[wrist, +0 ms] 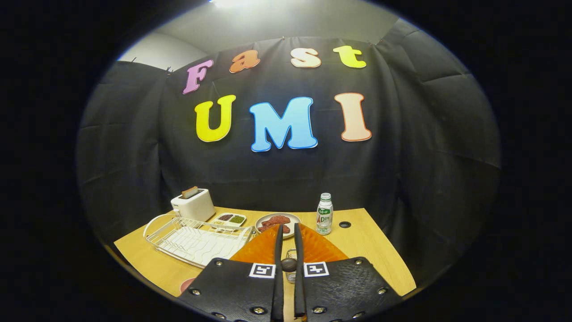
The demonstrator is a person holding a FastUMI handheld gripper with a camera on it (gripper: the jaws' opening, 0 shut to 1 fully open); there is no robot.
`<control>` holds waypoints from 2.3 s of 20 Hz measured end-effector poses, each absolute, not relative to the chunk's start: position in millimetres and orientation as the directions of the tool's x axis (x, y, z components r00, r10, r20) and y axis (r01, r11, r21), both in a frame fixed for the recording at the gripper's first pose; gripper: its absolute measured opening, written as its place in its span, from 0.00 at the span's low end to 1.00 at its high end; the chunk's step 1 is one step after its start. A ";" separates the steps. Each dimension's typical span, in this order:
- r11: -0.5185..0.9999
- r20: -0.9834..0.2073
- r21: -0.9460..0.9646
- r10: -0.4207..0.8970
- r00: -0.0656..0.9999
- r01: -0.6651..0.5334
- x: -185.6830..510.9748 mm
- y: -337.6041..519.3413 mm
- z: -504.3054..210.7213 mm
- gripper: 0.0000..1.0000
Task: Take the plate from the dish rack, then take the spoon from the basket and place it into the plate.
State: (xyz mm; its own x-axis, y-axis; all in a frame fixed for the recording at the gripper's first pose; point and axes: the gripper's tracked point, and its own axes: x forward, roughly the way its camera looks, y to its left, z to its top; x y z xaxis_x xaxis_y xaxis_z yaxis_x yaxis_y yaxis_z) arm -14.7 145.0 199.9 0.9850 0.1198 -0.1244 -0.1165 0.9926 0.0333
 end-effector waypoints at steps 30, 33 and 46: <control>0.909 -0.392 0.026 0.391 0.833 -0.415 -61.1 338.5 82.8 0.09; 0.894 -0.415 0.026 0.417 0.809 -0.447 -57.7 352.7 71.1 0.09; 0.859 -0.456 -0.010 0.452 0.767 -0.512 -38.8 369.1 54.4 0.17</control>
